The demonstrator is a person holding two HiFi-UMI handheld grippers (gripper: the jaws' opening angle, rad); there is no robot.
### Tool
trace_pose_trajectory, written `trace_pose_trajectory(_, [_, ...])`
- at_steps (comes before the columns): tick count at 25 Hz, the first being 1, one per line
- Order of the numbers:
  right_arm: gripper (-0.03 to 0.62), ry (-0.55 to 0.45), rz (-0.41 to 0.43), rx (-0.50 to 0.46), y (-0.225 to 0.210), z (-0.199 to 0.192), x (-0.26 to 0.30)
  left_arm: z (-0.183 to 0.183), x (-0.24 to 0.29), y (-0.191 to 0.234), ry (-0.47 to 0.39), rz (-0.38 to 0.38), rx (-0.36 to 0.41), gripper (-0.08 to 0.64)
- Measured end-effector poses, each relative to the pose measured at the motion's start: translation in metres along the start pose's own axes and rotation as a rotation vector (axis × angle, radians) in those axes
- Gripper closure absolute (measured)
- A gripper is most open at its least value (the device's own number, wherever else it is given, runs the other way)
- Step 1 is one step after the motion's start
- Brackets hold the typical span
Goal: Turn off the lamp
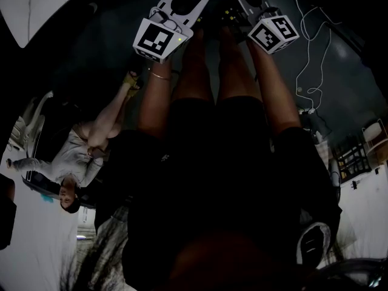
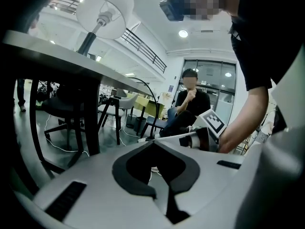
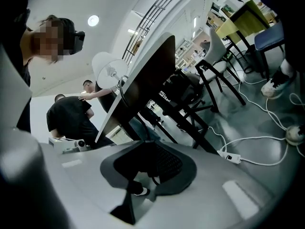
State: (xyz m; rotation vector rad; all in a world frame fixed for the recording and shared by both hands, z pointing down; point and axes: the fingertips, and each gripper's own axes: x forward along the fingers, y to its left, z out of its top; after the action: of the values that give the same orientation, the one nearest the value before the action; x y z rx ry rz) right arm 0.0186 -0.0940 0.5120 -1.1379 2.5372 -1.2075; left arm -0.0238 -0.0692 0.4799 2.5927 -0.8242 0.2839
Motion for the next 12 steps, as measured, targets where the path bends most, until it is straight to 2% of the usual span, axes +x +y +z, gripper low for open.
trace_pose_trajectory(4, [0.534, 0.025, -0.011, -0.021, -0.005, -0.007, 0.001, 0.004, 0.003, -0.003, -0.014, -0.003, -0.032, 0.554])
trace_pose_trajectory(12, [0.534, 0.034, -0.021, -0.053, -0.013, -0.012, -0.001, 0.002, 0.005, -0.002, -0.005, 0.004, -0.012, 0.554])
